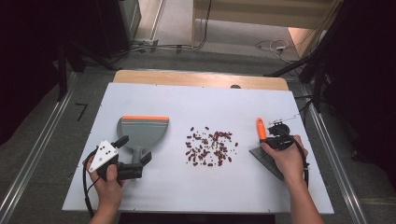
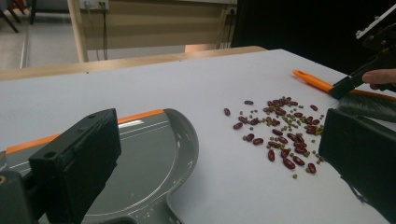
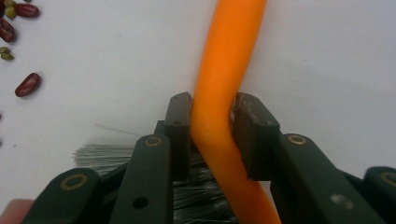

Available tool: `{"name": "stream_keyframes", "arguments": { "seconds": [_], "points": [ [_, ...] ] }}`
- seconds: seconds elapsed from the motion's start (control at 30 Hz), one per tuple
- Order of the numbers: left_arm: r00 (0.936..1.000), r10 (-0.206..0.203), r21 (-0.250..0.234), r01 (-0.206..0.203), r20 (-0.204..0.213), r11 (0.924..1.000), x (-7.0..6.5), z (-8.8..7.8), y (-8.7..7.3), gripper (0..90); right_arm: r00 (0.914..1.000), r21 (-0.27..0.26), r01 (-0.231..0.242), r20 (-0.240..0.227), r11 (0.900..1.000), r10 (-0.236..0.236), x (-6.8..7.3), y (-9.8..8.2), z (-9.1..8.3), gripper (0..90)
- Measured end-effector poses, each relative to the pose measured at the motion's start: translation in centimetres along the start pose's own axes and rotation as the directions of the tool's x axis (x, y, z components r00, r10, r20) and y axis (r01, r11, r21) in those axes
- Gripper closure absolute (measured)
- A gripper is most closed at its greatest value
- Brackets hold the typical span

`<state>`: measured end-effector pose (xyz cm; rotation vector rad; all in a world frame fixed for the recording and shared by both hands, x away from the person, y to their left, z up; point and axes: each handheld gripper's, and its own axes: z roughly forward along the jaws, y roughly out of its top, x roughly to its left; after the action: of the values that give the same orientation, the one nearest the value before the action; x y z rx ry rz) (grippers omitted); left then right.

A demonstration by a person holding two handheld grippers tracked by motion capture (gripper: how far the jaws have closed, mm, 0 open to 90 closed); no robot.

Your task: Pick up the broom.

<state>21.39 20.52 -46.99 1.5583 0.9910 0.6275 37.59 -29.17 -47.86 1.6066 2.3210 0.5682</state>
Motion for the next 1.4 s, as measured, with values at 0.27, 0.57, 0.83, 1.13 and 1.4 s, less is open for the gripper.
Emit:
{"name": "stream_keyframes", "arguments": {
  "seconds": [0.27,0.57,0.83,1.13,1.4],
  "points": [
    [1.0,0.01,-0.003,-0.01,0.001,0.9999,-0.1,-0.1,0.1,0.0,0.9985,-0.052,-0.023,-0.051,0.998,0.02,-0.7,-0.7,-0.1,67.6],
    [0.9998,0.017,-0.005,-0.017,-0.006,0.9998,0.0,-0.2,0.2,0.0,0.9893,-0.2,-0.077,-0.137,0.977,0.05,-1.8,-1.9,-1.4,67.8],
    [0.9994,0.033,-0.009,-0.033,-0.006,0.9994,-0.4,-0.2,0.4,0.0,0.9838,-0.368,-0.124,-0.166,0.921,0.066,-2.1,-2.9,-3.0,68.2],
    [0.9988,0.049,-0.023,-0.049,-0.003,0.9985,-0.9,-0.3,0.8,0.0,0.9805,-0.544,-0.161,-0.183,0.824,0.07,-2.5,-3.7,-5.0,68.8],
    [0.9982,0.058,-0.036,-0.058,0.017,0.9977,-1.5,-0.1,1.2,0.0,0.9812,-0.64,-0.153,-0.189,0.753,0.039,-1.5,-3.6,-6.8,69.1]
  ]
}}
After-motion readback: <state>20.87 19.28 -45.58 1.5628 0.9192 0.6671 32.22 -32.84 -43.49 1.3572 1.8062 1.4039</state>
